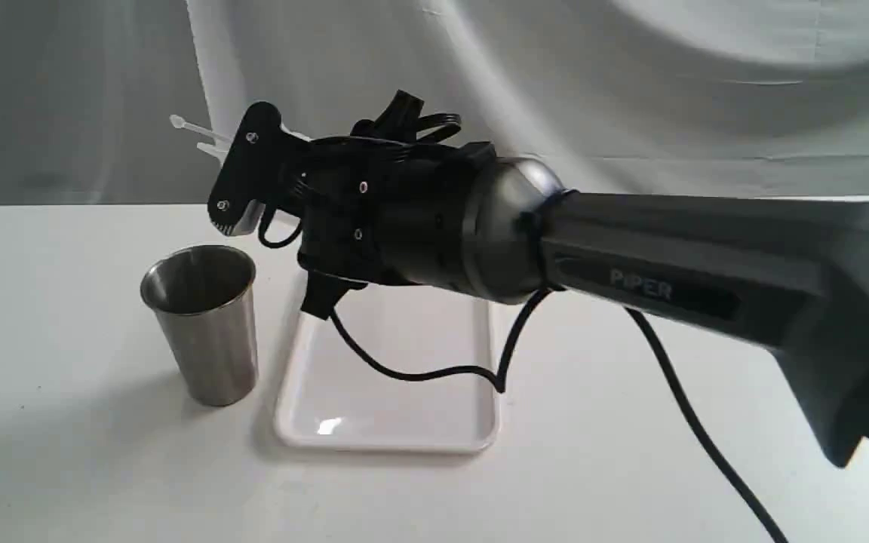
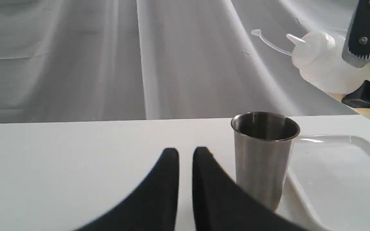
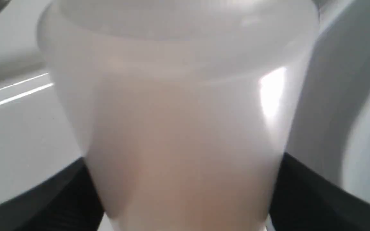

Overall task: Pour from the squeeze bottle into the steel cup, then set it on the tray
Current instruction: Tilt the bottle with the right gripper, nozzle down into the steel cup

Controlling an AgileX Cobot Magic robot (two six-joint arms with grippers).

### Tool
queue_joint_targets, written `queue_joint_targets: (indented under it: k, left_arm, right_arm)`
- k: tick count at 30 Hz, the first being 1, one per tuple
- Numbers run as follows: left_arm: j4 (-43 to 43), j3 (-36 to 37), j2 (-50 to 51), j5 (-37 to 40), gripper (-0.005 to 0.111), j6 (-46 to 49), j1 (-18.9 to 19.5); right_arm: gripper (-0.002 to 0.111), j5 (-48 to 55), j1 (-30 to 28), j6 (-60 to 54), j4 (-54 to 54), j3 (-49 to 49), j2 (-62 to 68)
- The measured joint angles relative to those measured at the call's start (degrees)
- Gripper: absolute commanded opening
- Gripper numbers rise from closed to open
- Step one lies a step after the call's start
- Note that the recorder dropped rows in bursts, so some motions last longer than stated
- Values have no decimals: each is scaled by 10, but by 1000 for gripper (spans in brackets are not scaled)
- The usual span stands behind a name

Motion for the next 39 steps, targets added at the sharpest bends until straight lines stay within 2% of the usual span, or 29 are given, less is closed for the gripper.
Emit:
queue_joint_targets:
  k: [39]
  left_arm:
    - [0, 0, 0, 0, 8, 0, 0]
  right_arm:
    - [47, 14, 7, -101, -83, 0, 38]
